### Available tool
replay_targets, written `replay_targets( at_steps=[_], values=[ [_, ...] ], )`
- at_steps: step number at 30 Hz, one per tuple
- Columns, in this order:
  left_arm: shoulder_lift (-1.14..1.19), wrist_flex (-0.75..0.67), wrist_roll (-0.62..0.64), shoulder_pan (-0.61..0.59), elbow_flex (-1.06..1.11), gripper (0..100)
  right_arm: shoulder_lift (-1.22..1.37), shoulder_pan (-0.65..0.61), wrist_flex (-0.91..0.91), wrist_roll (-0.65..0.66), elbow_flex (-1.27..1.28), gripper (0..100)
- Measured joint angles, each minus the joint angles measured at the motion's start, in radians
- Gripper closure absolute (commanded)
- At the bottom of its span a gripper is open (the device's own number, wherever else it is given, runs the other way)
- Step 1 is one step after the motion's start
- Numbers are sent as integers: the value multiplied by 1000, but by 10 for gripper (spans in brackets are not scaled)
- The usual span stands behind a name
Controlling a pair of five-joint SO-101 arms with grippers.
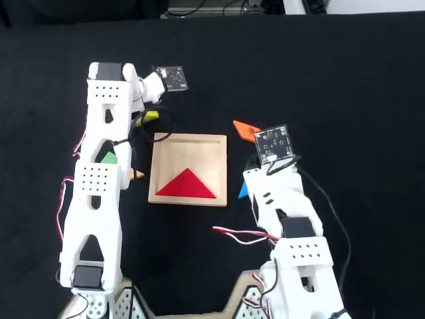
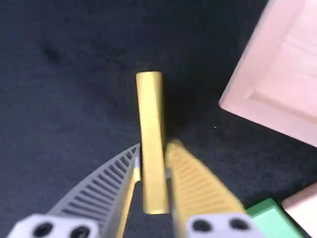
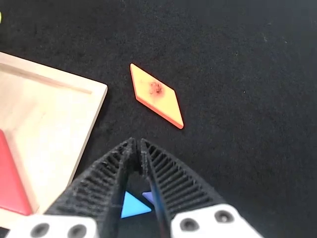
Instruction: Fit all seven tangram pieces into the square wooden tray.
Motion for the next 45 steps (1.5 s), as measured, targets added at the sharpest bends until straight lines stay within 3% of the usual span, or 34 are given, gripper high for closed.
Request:
replay_targets(
  at_steps=[9, 16, 21, 27, 34, 39, 45],
  values=[
    [-3, 3, 83, -9, 32, 972, 0, 0, 0, 0, 0, 984],
    [-296, 3, 242, 15, 376, 971, 0, 6, -32, 0, 23, 986],
    [-726, 3, 470, 78, 733, 971, 0, 23, -43, 2, 25, 986],
    [-1126, -54, 842, 141, 1103, 971, 0, 120, -43, -48, 25, 986],
    [-1181, -201, 1252, 124, 1356, 970, 0, 199, -43, -117, 25, 985],
    [-1195, -321, 1356, 178, 1540, 970, 0, 206, -57, -117, 25, 984],
    [-1195, -565, 1456, 198, 1709, 970, 0, 206, -78, -117, 25, 984]
  ],
)
